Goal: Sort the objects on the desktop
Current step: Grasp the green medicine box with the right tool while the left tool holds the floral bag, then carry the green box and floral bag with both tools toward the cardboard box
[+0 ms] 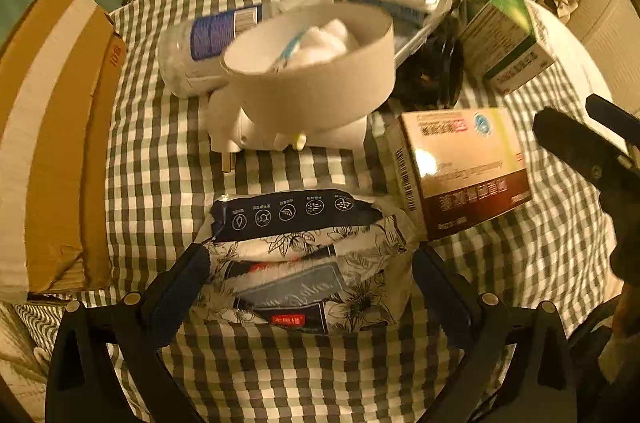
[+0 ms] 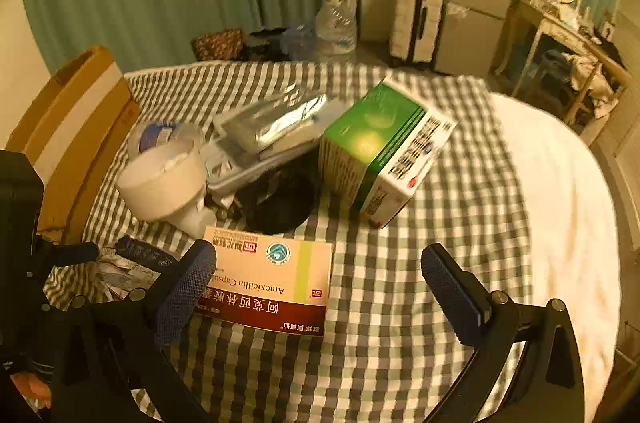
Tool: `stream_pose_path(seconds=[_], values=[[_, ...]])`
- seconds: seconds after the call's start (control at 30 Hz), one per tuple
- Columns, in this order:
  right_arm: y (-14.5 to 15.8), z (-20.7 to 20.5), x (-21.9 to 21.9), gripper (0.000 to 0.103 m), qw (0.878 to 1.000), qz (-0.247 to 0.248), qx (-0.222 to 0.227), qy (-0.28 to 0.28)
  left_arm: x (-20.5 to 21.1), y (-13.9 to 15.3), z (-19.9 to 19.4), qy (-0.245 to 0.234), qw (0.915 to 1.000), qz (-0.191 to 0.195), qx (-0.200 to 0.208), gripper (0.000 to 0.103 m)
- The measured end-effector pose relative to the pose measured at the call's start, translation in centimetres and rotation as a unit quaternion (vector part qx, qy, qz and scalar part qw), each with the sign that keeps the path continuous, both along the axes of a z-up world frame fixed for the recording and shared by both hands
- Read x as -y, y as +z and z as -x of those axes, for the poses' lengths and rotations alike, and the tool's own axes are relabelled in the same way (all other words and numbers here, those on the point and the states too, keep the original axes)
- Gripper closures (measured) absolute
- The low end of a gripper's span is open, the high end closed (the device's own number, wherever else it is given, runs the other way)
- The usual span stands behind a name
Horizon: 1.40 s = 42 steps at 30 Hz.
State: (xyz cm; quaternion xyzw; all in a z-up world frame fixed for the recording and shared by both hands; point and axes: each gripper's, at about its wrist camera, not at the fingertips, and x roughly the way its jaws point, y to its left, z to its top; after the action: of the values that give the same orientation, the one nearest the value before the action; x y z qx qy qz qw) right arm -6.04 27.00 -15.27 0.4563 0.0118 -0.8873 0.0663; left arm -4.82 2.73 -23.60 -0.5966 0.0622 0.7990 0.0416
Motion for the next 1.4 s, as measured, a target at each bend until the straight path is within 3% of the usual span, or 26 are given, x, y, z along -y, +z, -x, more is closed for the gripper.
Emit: stream_pose_path(seconds=[0.13, 0.27, 0.37, 0.5, 0.63, 0.97, 1.07, 1.23, 1.3, 1.4], values=[[-1.7, 1.1, -0.2, 0.000, 0.999, -0.020, 0.023, 0.014, 0.8, -0.9, 0.2, 0.011, 0.9998, 0.012, 0.009, 0.000], [-2.6, 1.6, -0.7, 0.000, 0.999, 0.010, 0.046, 0.015, 1.9, -0.7, 0.1, 0.023, 0.9995, 0.022, 0.000, 0.000], [-2.2, 1.7, -0.7, 0.000, 0.999, 0.001, 0.032, 0.017, 3.2, -0.4, 0.1, 0.041, 0.9985, 0.034, -0.005, 0.000], [-0.9, 3.6, -2.3, 0.000, 0.999, 0.031, 0.008, -0.031, 3.6, 0.1, 0.2, 0.043, 0.9984, 0.036, -0.007, 0.000], [-0.1, 5.1, -2.4, 0.000, 0.997, 0.009, -0.025, -0.077, 2.6, -0.3, -0.1, 0.041, 0.9981, 0.044, -0.012, 0.000], [-2.3, 8.9, -3.0, 0.000, 0.990, 0.023, -0.019, -0.141, 1.0, -2.1, 3.9, 0.051, 0.9985, 0.015, -0.014, 0.001], [-3.1, 9.1, -3.6, 0.014, 0.988, 0.028, -0.011, -0.148, 0.8, -1.7, 4.1, 0.047, 0.9988, 0.002, -0.015, 0.008], [-3.1, 9.1, -3.9, 0.015, 0.989, 0.032, -0.013, -0.144, -0.2, -0.9, 4.1, 0.035, 0.9988, -0.017, -0.030, 0.033], [-2.7, 8.9, -3.7, 0.015, 0.989, 0.048, -0.014, -0.138, -0.3, -0.3, 4.0, 0.031, 0.9984, -0.032, -0.035, 0.053], [-1.7, 8.4, -3.7, 0.016, 0.989, 0.052, -0.030, -0.137, -0.6, 0.4, 3.7, 0.028, 0.9979, -0.038, -0.044, 0.065]])
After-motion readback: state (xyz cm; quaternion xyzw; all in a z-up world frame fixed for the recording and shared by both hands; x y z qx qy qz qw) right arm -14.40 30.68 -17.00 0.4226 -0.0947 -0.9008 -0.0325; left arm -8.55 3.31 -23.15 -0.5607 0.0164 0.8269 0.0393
